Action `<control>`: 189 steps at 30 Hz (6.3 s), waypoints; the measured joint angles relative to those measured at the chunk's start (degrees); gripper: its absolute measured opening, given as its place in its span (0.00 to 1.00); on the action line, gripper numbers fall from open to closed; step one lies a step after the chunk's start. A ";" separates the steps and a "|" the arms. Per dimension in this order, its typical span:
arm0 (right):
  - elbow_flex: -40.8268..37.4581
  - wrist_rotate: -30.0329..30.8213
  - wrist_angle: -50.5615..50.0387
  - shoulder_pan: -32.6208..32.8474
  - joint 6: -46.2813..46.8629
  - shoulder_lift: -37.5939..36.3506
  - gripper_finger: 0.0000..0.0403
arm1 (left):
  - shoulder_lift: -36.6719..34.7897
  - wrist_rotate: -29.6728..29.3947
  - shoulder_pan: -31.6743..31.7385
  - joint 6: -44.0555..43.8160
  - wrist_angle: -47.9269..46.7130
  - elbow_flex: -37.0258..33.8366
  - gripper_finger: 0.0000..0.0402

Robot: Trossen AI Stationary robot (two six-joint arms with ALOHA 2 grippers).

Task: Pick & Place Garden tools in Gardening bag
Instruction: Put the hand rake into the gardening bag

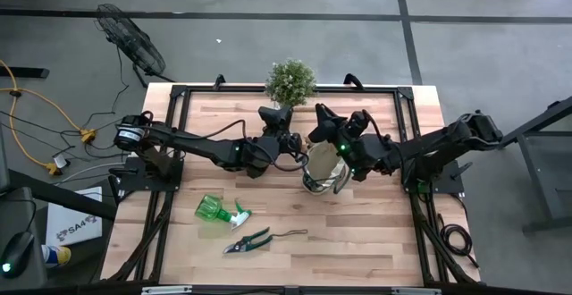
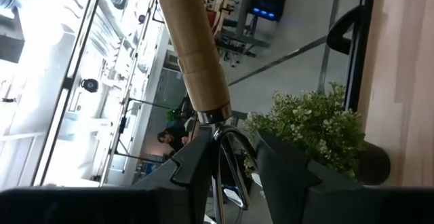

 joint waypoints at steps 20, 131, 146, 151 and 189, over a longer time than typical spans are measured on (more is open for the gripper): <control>0.00 -0.51 -1.49 -0.04 0.68 -0.07 0.15 | 0.00 4.40 0.02 -2.00 0.00 -0.04 0.40; 0.00 -61.95 -82.92 -1.11 0.87 -37.04 0.15 | -88.06 48.96 -2.62 -88.50 -22.96 -59.13 0.00; 0.00 -56.59 -83.07 -1.11 -6.66 -28.25 0.15 | -89.13 47.80 -2.62 -88.78 -22.78 -59.95 0.00; 0.00 -55.92 -80.10 -1.11 -8.09 -26.99 0.15 | -89.13 47.78 -2.62 -88.89 -22.86 -59.95 0.00; -0.02 -53.10 -77.46 -1.18 -5.33 -16.99 0.15 | -89.09 47.34 -2.60 -90.40 -24.41 -59.89 0.00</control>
